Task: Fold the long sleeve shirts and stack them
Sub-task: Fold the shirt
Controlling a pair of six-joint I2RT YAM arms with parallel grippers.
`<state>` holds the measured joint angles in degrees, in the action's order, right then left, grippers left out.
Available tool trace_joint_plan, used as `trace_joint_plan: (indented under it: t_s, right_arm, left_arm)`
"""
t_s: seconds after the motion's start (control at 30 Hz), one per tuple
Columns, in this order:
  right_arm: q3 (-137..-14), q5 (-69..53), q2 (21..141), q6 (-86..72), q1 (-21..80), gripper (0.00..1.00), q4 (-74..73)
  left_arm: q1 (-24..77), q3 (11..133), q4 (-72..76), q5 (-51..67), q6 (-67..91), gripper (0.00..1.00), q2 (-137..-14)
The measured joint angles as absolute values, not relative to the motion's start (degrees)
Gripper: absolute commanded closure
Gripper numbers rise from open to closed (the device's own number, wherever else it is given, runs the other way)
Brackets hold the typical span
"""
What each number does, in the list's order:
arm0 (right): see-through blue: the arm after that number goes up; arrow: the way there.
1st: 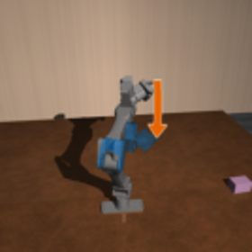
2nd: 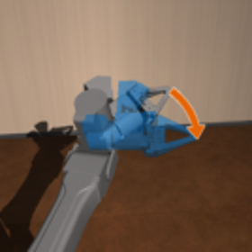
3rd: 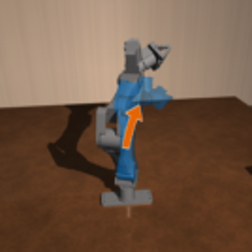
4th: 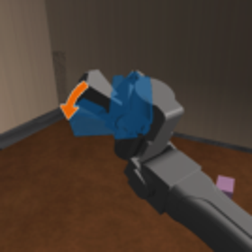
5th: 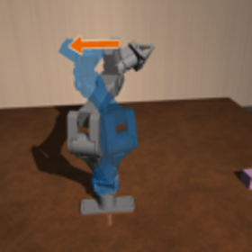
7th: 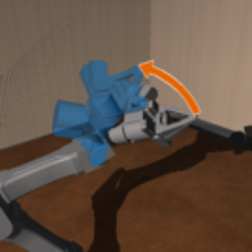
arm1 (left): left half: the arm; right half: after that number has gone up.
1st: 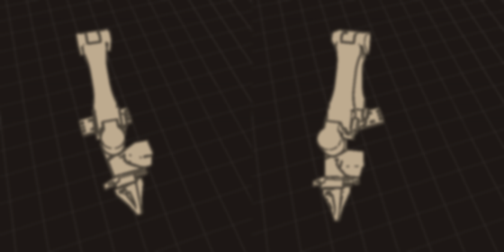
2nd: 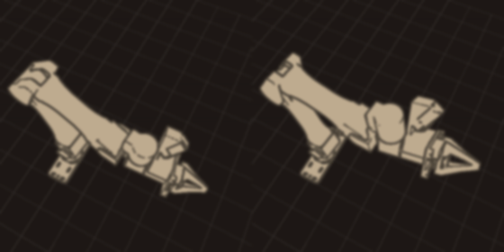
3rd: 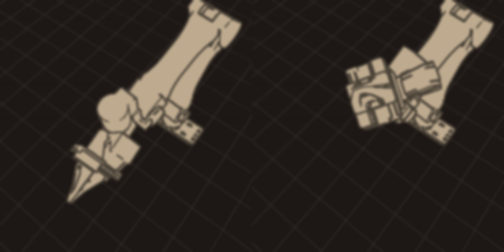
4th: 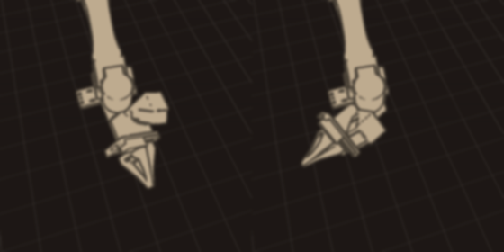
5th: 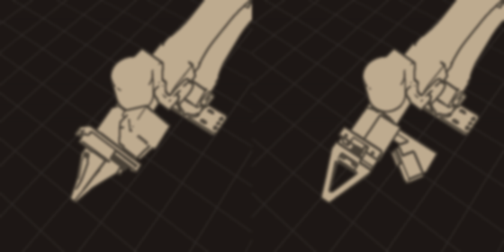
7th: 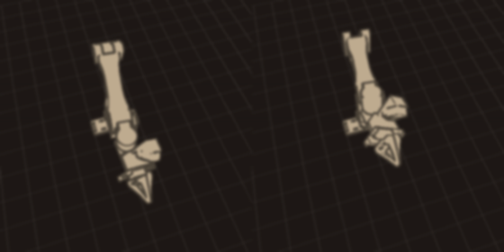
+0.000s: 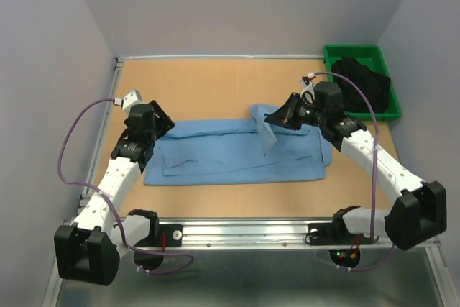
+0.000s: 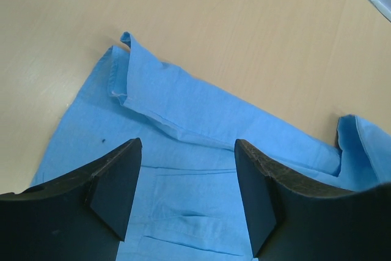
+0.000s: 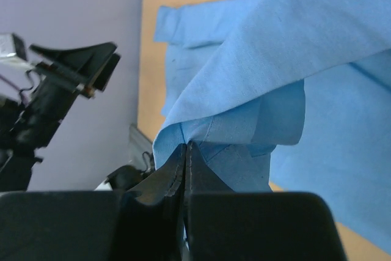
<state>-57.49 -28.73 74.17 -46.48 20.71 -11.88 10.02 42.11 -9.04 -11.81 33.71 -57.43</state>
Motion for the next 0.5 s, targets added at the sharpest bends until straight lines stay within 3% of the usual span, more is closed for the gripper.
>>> trace_joint_plan:
  t_s: [0.5]
  right_arm:
    - [-49.4,-44.1,53.6,-50.9,20.7,0.99,-16.7]
  left_arm:
    - [10.0,42.9,-11.1,-12.3,32.8,0.27,-56.0]
